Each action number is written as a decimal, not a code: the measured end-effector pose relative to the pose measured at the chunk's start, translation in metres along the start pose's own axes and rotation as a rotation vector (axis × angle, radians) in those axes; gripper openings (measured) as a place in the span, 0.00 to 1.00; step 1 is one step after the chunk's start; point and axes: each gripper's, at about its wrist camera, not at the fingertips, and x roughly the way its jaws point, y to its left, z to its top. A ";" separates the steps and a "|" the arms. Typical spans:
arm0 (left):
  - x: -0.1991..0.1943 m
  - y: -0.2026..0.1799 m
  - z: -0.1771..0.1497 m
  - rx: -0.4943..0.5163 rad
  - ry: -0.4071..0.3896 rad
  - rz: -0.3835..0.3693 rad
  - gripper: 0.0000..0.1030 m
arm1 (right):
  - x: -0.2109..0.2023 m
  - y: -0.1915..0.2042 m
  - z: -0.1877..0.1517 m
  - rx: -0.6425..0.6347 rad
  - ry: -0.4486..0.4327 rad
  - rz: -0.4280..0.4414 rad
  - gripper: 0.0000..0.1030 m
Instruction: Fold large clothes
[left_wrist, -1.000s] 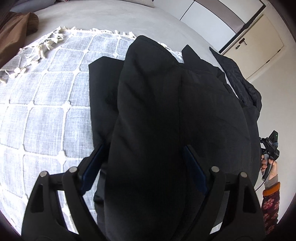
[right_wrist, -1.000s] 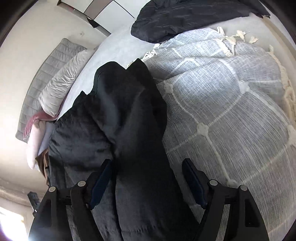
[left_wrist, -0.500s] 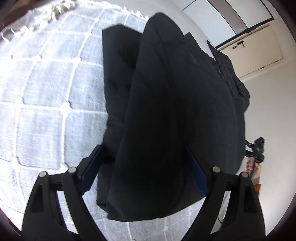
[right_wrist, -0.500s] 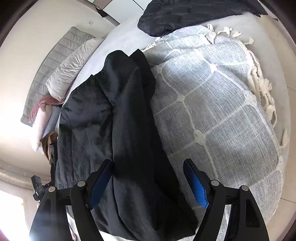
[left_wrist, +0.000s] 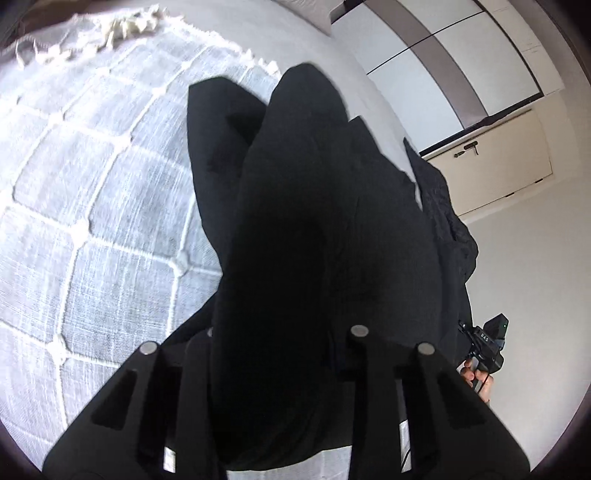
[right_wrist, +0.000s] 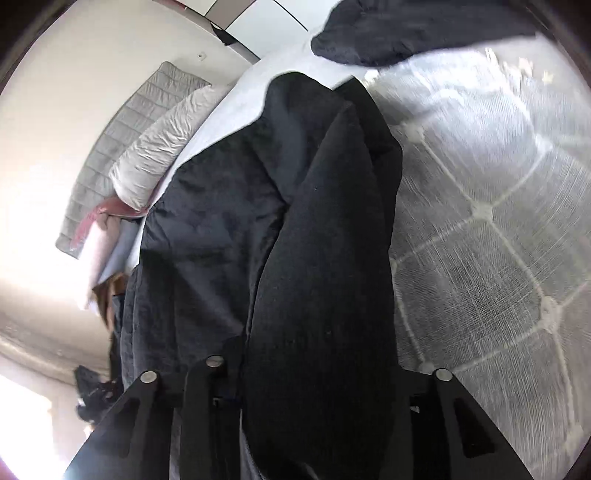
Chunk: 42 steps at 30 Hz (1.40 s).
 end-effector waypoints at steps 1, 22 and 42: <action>-0.019 -0.015 0.004 0.016 -0.030 -0.025 0.27 | -0.015 0.013 0.002 -0.013 -0.026 0.016 0.30; -0.129 0.065 -0.136 0.179 0.124 0.276 0.58 | -0.089 -0.003 -0.183 -0.037 0.189 -0.139 0.70; -0.074 -0.007 -0.066 0.366 -0.157 0.269 0.06 | -0.034 0.074 -0.127 -0.472 -0.043 -0.406 0.07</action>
